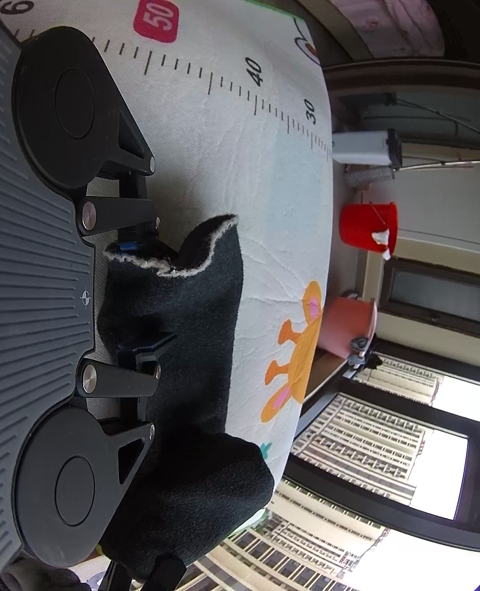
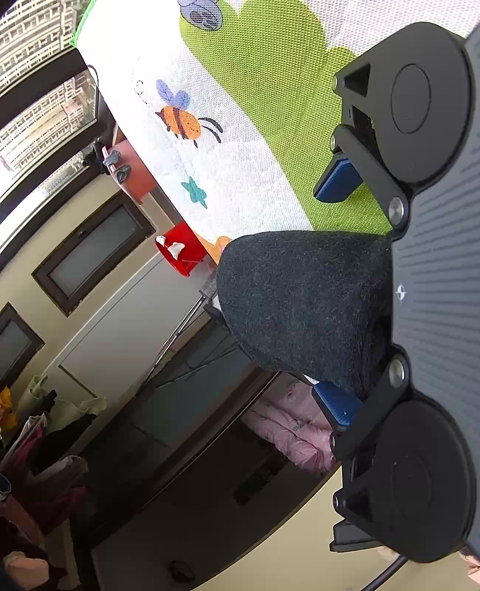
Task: Fold clothes
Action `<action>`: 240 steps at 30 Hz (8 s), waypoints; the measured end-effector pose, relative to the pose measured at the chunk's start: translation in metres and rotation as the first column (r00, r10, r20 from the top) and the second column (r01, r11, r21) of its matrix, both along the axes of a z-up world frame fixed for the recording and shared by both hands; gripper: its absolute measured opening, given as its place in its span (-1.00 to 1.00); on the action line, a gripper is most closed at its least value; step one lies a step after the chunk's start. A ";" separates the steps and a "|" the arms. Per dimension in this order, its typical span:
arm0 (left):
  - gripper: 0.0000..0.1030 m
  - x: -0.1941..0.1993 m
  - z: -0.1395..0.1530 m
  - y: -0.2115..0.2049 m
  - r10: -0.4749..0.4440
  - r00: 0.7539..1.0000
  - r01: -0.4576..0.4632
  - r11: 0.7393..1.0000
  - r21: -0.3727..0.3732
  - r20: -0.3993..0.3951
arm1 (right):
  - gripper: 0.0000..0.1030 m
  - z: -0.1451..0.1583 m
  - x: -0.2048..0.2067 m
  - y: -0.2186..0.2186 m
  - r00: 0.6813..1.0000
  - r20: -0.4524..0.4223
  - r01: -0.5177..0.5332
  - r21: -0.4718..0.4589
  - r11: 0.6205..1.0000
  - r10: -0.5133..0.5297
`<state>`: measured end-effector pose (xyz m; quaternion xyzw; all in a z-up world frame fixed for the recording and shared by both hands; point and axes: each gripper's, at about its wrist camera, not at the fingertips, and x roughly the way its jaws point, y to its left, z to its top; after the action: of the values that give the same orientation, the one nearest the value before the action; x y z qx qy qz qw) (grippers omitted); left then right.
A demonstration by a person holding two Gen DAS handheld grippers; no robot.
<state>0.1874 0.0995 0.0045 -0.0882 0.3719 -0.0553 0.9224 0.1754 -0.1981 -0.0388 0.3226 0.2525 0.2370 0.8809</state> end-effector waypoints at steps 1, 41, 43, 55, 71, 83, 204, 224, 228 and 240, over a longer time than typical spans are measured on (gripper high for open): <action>-0.13 -0.005 0.000 0.001 -0.005 1.000 0.005 1.000 -0.008 -0.003 | 0.99 0.000 0.000 -0.001 1.000 -0.001 -0.001 0.005 1.000 0.001; 0.44 0.043 0.000 -0.048 -0.159 0.986 0.167 0.966 -0.195 0.058 | 1.00 0.035 0.001 0.101 0.987 0.103 -0.032 -0.626 0.779 0.123; 0.57 0.042 -0.005 -0.047 -0.141 0.988 0.152 0.968 -0.199 0.067 | 1.00 0.030 0.004 0.095 0.989 0.069 -0.061 -0.604 0.795 0.128; 0.89 0.040 -0.019 -0.035 -0.118 0.987 0.142 0.963 -0.230 0.113 | 1.00 0.021 0.016 0.101 0.986 -0.034 -0.147 -0.623 0.768 0.161; 0.99 0.044 -0.025 -0.032 -0.123 0.984 0.153 0.954 -0.259 0.128 | 1.00 0.015 0.032 0.044 0.977 -0.062 -0.215 -0.292 0.932 0.206; 1.00 0.044 -0.026 -0.031 -0.137 0.983 0.166 0.951 -0.260 0.125 | 0.57 0.023 -0.006 0.022 0.980 -0.085 -0.197 -0.247 0.949 0.181; 1.00 -0.020 0.018 0.002 -0.218 0.976 0.211 0.961 -0.176 -0.020 | 0.32 0.044 -0.007 0.005 0.989 -0.139 -0.084 -0.289 0.954 0.045; 1.00 0.020 0.043 -0.057 -0.223 0.969 0.232 0.969 -0.088 0.106 | 0.64 0.060 -0.023 0.146 0.976 0.121 -0.015 -0.789 0.614 0.180; 1.00 0.004 0.062 -0.052 -0.207 0.962 0.228 0.968 -0.106 0.178 | 0.69 0.057 -0.025 0.154 0.968 0.130 -0.016 -0.822 0.569 0.215; 1.00 0.024 0.035 -0.054 -0.231 0.962 0.236 0.971 -0.019 0.142 | 0.79 0.057 -0.016 0.155 0.965 0.111 -0.054 -0.802 0.595 0.238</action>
<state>0.2109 0.0457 0.0400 -0.0559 0.3137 -0.1764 0.9313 0.1595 -0.0435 0.0186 -0.1491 0.2642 0.2045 0.9307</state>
